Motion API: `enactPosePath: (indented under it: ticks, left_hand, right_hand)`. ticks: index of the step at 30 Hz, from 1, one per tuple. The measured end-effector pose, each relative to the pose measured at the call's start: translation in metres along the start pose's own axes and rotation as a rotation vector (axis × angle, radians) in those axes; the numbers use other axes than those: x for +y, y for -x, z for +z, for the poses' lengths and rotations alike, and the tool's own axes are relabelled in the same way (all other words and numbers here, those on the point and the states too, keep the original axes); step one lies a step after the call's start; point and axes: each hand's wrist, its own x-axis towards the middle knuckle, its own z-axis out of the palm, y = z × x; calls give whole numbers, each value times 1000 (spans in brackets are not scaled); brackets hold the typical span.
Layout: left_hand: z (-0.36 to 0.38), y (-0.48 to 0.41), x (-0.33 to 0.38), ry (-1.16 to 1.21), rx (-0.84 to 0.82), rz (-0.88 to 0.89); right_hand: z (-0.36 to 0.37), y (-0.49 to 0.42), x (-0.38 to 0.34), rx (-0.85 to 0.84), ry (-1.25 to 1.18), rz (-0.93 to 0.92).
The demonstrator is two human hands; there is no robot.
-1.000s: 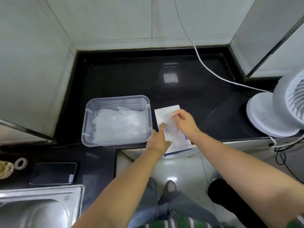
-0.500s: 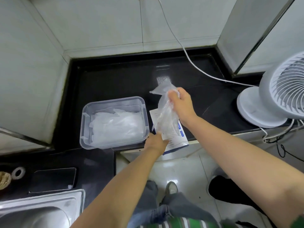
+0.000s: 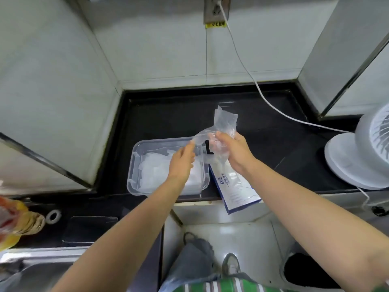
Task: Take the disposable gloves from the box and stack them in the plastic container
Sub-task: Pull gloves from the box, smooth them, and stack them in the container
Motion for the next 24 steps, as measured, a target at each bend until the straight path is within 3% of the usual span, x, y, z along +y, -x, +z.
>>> enactPosePath:
  ticks: [2,4,8,11,18,21,24]
  left_hand:
    - [-2,-4,5,-47,-162,-75]
    - [-3,-6,5,15,-217,-72]
    - [-14,-14,-1,166,45,121]
    - [-26,-17,-3,191,124,194]
    - [-54,-24,-7,144,157,283]
    - [-61,-27,-6,-39,114,268]
    - [-68,-33,-9,-96,69,134]
  right_hand:
    - [14,-2,4,-49,44,14]
    - [28,-1,7,-93,64,18]
    - [42,-1,9,-28,1,47]
    - [40,-2,7,20,-44,70]
    - [38,0,5,-211,31,205]
    - [42,-1,5,-154,49,111]
    - [48,-4,9,-63,172,21]
